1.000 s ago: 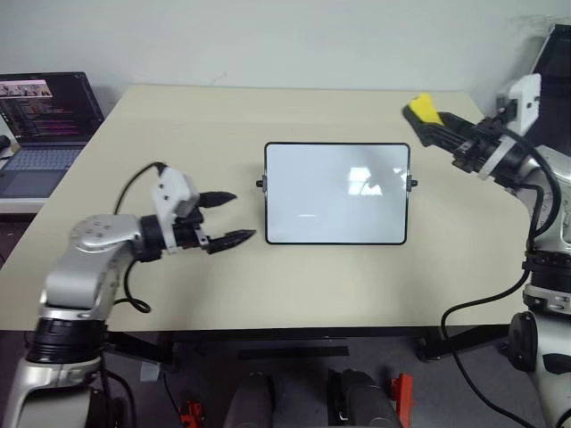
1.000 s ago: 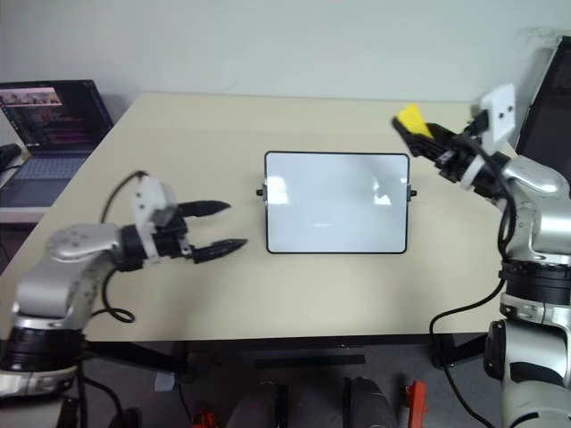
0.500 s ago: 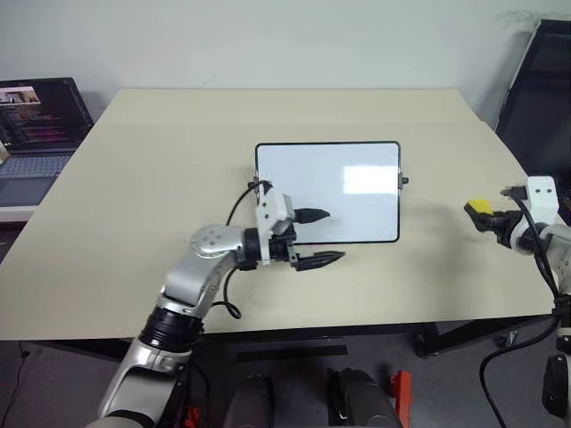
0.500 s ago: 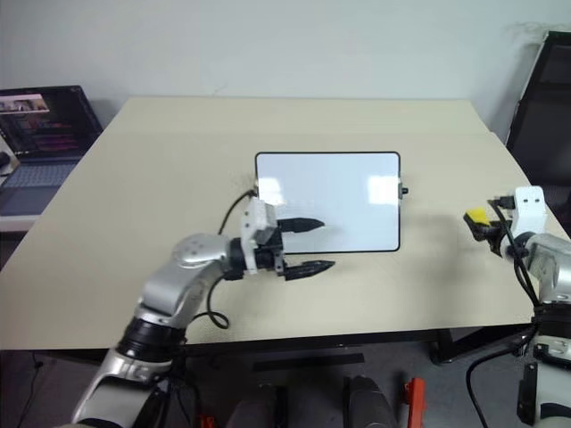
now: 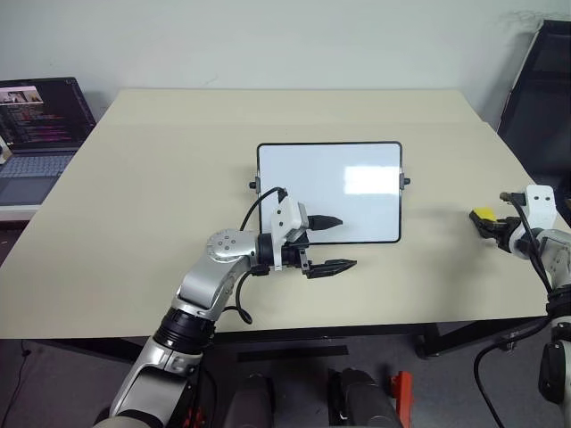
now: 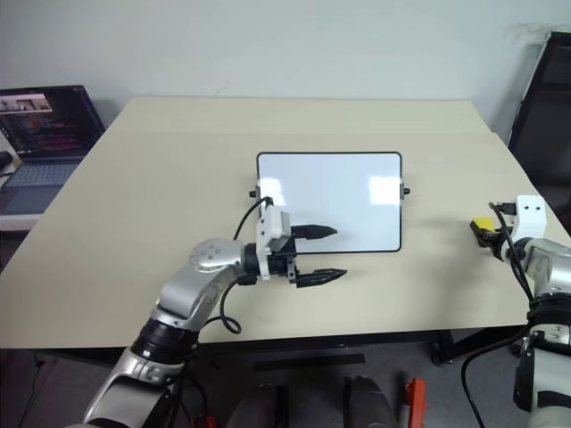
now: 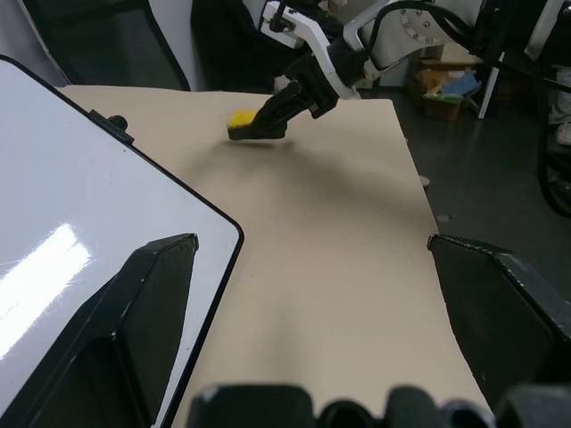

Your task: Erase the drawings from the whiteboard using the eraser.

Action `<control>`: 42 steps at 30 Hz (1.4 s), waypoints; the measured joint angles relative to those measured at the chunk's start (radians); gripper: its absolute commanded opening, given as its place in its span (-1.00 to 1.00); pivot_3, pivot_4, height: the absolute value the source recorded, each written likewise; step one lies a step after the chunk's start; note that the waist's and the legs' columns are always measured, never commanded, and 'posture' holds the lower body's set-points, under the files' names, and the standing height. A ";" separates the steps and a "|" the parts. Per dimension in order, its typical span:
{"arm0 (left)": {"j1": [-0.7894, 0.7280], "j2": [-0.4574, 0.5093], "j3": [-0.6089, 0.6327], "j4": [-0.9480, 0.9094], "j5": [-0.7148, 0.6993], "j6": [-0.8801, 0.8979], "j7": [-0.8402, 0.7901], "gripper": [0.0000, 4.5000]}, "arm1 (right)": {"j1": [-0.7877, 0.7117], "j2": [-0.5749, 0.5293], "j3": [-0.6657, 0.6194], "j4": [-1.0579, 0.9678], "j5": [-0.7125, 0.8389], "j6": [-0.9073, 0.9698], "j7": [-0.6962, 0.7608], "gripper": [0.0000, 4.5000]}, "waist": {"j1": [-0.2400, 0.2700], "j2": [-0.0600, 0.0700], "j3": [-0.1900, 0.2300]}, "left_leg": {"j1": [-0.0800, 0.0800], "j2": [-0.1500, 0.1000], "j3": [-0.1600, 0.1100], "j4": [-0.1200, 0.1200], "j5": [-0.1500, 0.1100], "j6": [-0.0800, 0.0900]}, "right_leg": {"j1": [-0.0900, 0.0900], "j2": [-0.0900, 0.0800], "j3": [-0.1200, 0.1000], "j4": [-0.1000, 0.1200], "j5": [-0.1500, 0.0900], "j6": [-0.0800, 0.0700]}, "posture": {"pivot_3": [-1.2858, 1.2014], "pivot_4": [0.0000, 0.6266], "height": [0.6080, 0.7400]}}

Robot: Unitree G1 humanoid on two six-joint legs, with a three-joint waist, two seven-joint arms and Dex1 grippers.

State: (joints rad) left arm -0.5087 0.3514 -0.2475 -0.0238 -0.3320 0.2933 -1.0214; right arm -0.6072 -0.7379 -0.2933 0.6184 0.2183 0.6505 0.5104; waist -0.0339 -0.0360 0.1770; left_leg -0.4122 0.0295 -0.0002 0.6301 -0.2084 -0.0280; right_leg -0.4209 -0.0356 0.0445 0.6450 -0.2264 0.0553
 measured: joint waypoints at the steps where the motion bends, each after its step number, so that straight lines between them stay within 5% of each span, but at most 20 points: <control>1: 0.000 0.000 0.000 0.002 0.000 0.000 -0.001 1.00 | 0.000 0.000 0.000 0.003 0.000 -0.004 0.001 0.45 | 0.000 0.000 0.000 | 0.000 0.000 0.000 0.000 0.000 0.000 | 0.000 0.000 0.000 0.000 0.000 0.000 | 0.03 -0.52 1.00; 5: 0.000 0.001 0.000 0.016 0.001 -0.004 -0.012 1.00 | 0.001 0.000 0.000 0.005 0.003 -0.008 0.005 0.99 | 0.000 0.000 0.000 | 0.000 0.000 0.000 0.000 0.000 0.000 | 0.000 0.000 0.000 0.000 0.000 0.000 | 0.03 -0.52 1.00; 14: -0.014 0.009 0.062 0.057 0.002 -0.025 0.016 1.00 | 0.006 0.003 -0.022 -0.136 0.040 -0.031 0.014 0.99 | -0.001 0.001 0.000 | 0.001 0.000 0.000 0.000 0.000 0.000 | 0.000 0.000 0.000 0.000 0.000 0.000 | 0.03 -0.52 1.00; 27: 0.089 0.011 0.506 0.115 0.025 -0.194 0.500 1.00 | 0.090 0.274 -0.077 -0.039 0.080 -0.504 -0.018 0.99 | 0.004 0.001 0.000 | 0.001 0.000 0.000 0.000 0.000 0.000 | 0.001 0.000 0.000 0.000 0.003 -0.003 | 0.03 -0.52 1.00; 30: 0.154 -0.037 0.501 0.132 0.096 -0.222 0.623 1.00 | 0.125 0.345 -0.084 -0.041 0.101 -0.619 -0.007 0.99 | 0.003 0.000 -0.001 | 0.012 0.000 0.000 -0.002 0.000 0.000 | 0.013 0.000 0.000 -0.002 0.001 0.000 | 0.03 -0.52 1.00; 42: 0.204 -0.154 0.462 0.422 0.200 -0.456 0.775 1.00 | 0.197 0.464 -0.039 -0.032 0.091 -0.732 -0.031 0.99 | 0.002 0.000 0.000 | 0.013 0.000 0.000 -0.001 0.000 0.000 | 0.013 0.000 0.000 0.000 0.000 0.000 | 0.03 -0.52 1.00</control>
State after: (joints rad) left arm -0.3050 0.1978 0.2143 0.3986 -0.1319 -0.1623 -0.2468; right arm -0.4104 -0.2736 -0.3327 0.5860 0.3097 -0.0816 0.4789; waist -0.0314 -0.0356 0.1765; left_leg -0.3990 0.0300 -0.0005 0.6291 -0.2086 -0.0282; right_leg -0.4079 -0.0359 0.0441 0.6446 -0.2261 0.0557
